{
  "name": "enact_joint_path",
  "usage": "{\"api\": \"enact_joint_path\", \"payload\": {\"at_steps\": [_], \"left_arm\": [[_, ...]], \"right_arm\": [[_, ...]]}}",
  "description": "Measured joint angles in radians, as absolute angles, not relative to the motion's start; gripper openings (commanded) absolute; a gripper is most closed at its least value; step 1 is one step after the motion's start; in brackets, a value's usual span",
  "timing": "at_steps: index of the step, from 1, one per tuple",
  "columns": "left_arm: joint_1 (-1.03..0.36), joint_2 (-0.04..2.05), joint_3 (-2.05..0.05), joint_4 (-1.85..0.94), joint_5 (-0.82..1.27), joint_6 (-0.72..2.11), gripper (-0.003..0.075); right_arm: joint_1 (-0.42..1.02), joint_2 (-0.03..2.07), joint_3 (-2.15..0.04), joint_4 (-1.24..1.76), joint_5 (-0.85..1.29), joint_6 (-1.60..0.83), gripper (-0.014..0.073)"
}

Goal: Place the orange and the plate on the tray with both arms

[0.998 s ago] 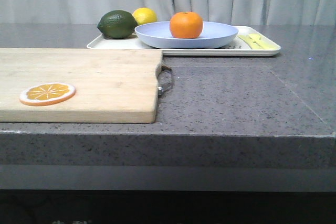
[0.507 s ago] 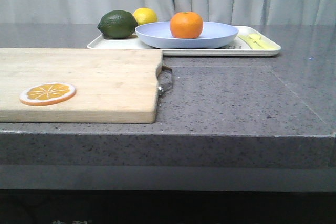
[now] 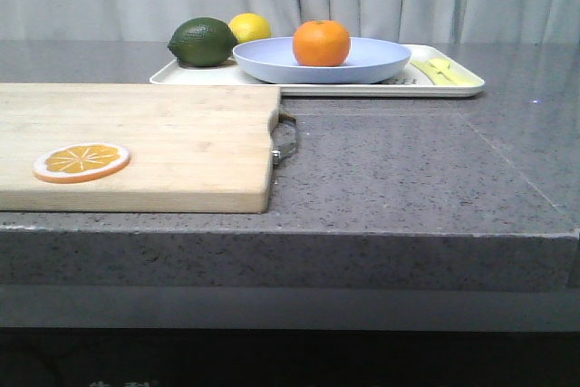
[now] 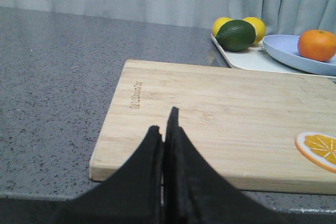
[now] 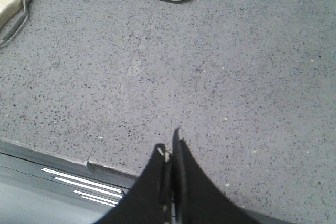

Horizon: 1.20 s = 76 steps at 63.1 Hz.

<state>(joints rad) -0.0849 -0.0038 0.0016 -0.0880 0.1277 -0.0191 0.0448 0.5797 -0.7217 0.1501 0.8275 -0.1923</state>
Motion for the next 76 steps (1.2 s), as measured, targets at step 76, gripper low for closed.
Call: {"api": "enact_joint_path", "payload": {"at_steps": [76], "left_arm": [[-0.085,-0.004,0.002,-0.035,0.039,-0.060,-0.0018]], "right_arm": [[0.045,0.580,-0.722,0.150,0.827,-0.192,-0.0068]]}}
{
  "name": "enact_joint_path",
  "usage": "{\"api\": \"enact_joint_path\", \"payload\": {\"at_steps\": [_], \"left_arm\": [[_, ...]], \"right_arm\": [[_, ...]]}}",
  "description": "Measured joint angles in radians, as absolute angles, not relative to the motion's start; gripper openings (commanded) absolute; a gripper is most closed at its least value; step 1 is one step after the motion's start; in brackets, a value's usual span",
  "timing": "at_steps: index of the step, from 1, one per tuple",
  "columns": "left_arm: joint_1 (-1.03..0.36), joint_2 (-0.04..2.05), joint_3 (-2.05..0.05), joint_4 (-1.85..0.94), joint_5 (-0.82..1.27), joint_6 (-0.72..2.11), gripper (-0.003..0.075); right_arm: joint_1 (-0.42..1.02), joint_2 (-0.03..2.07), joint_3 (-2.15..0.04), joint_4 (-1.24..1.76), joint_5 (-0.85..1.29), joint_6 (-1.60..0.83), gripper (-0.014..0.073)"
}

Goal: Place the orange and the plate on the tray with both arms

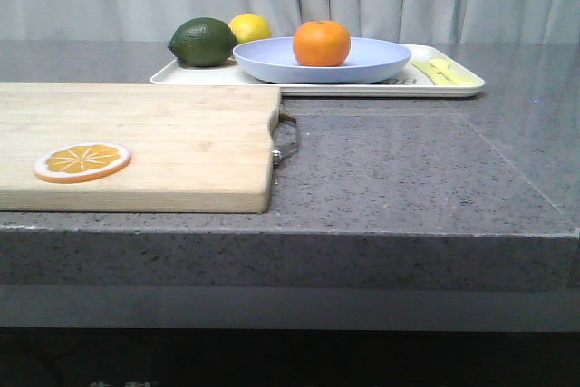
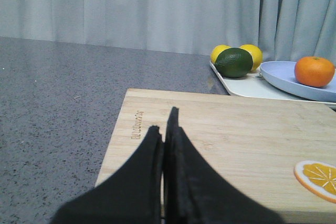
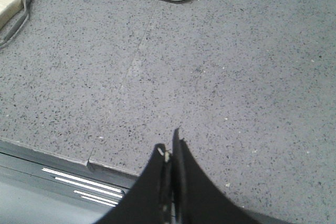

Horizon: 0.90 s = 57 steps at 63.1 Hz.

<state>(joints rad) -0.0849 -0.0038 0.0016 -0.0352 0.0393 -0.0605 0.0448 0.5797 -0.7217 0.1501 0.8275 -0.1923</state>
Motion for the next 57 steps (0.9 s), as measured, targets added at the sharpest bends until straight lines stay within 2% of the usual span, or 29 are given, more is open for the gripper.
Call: {"api": "enact_joint_path", "payload": {"at_steps": [15,25,42,57], "left_arm": [[-0.085,-0.004,0.002,-0.035,0.039,-0.060,-0.0018],[-0.085,-0.004,0.002,-0.035,0.039,-0.060,-0.0018],[-0.085,-0.004,0.002,-0.035,0.039,-0.060,-0.0018],[-0.085,-0.004,0.002,-0.035,0.039,-0.060,-0.0018]], "right_arm": [[0.041,0.571,-0.719,0.150,0.827,-0.192,-0.0068],[0.030,0.483,-0.652,0.150,0.794,-0.192,-0.0068],[0.019,0.192,-0.305,0.146,0.491,-0.192,-0.0068],[-0.031,0.026,-0.082,0.146,0.271,-0.192,-0.0068]]}}
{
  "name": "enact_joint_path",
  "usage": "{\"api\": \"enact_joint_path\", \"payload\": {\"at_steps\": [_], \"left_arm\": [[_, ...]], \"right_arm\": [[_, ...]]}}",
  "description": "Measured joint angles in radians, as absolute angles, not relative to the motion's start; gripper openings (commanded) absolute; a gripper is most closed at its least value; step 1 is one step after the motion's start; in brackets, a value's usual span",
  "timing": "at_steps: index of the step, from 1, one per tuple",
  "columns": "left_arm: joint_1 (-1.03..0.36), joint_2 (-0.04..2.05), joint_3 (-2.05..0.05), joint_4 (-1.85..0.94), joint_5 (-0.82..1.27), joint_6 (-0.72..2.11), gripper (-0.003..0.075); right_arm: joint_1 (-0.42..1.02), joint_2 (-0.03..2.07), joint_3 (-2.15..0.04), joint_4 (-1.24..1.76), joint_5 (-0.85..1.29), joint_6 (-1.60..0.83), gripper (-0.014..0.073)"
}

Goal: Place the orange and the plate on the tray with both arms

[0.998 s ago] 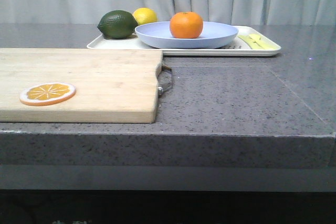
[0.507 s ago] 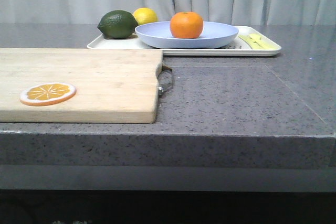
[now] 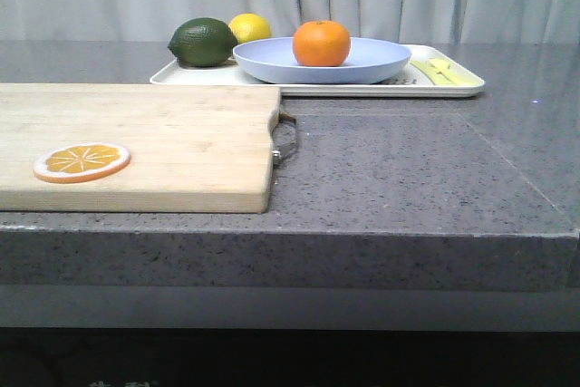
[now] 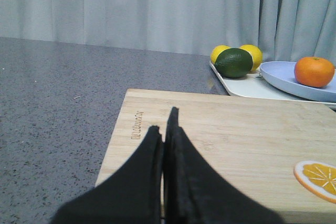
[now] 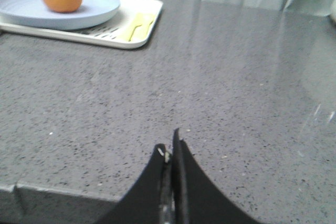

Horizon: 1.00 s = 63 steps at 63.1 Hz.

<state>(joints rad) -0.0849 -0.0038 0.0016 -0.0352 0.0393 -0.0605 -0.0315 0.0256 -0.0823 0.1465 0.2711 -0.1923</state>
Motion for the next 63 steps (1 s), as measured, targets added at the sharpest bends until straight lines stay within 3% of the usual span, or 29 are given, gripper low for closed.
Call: {"api": "enact_joint_path", "payload": {"at_steps": [18,63], "left_arm": [[-0.085,-0.004,0.002,-0.035,0.039,-0.060,-0.0018],[-0.085,-0.004,0.002,-0.035,0.039,-0.060,-0.0018]], "right_arm": [[-0.041,-0.008,0.026,0.146,0.135,-0.192,-0.0068],[-0.036,-0.008,0.028,0.093,0.084,-0.153,-0.0068]]}}
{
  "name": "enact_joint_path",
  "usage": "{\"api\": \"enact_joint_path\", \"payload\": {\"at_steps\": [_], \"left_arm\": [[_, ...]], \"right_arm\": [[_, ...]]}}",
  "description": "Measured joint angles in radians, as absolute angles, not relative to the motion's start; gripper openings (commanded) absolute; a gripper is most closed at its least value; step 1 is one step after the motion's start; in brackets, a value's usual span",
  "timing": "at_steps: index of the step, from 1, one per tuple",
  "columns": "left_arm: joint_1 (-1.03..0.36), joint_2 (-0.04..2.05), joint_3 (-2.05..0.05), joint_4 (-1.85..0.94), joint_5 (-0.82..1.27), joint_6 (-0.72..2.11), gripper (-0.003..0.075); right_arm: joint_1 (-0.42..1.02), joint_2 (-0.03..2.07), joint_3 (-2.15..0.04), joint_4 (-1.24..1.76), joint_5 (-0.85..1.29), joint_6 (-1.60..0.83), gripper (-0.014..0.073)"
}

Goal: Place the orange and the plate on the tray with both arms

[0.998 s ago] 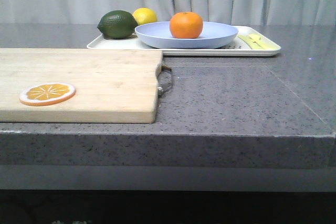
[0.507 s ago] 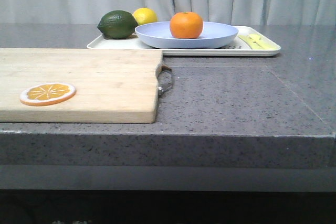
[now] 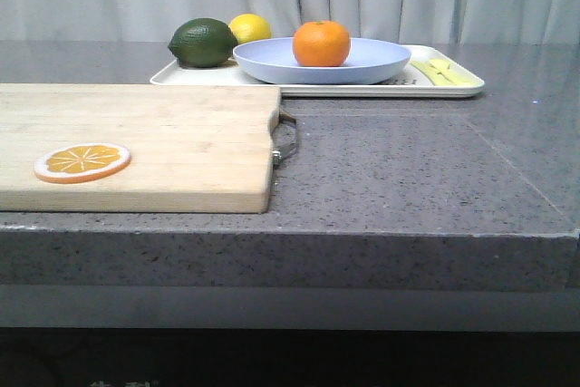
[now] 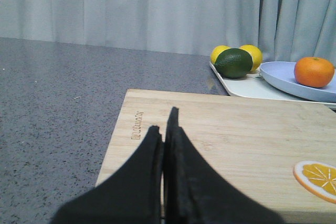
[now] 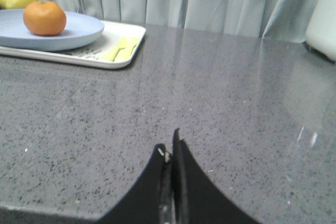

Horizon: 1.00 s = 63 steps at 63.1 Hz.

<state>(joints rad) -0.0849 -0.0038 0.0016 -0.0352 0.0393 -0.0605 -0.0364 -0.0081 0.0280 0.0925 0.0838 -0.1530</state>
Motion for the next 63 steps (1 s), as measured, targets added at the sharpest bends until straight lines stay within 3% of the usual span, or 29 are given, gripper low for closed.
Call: {"api": "enact_joint_path", "payload": {"at_steps": [11,63], "left_arm": [[-0.085,-0.004,0.002,-0.035,0.039,-0.060,-0.0018],[-0.085,-0.004,0.002,-0.035,0.039,-0.060,-0.0018]], "right_arm": [[-0.018,-0.008,0.028,0.000,0.077,0.000,-0.0068],[0.005,-0.008,0.028,-0.010,0.070,0.094,-0.0068]]}}
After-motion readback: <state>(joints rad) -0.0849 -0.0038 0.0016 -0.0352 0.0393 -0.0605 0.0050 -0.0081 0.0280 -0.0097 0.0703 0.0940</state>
